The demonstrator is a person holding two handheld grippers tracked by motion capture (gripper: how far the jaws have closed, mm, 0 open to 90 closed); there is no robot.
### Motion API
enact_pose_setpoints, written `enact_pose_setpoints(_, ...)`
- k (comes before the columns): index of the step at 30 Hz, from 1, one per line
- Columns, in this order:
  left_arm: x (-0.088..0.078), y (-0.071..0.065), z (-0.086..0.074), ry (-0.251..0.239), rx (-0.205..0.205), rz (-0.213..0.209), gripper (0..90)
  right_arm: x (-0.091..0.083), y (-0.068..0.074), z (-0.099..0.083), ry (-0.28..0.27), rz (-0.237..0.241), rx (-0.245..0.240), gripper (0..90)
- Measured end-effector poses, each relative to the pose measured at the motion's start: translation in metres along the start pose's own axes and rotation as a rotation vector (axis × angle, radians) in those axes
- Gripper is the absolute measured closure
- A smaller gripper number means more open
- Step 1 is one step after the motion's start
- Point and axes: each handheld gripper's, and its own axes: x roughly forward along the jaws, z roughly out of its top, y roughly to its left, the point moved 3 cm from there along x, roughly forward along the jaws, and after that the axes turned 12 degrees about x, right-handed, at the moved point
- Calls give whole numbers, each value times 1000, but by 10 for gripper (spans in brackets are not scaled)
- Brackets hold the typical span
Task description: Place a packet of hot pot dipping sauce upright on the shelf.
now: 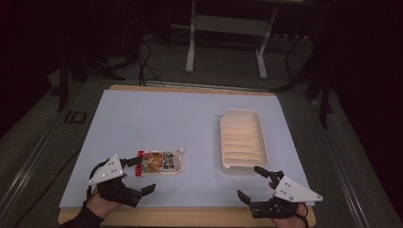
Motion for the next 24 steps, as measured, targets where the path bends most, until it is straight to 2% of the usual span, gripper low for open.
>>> enact_pose_setpoints(5,6,6,12,20,26,-23,14,0,1,1,3,7,-7,109)
enact_pose_setpoints(11,14,20,20,43,17,-38,14,2,-3,-1,19,0,12,109)
enact_pose_setpoints(14,19,28,21,52,15,-50,14,1,-2,0,8,8,24,109)
enact_pose_setpoints(18,28,37,24,69,35,-44,14,2,-2,-1,14,2,21,109)
enact_pose_setpoints(21,37,45,25,83,37,-47,17,3,-3,-1,11,17,39,109)
enact_pose_setpoints(24,46,52,24,109,59,-44,20,2,-3,0,-1,33,45,109)
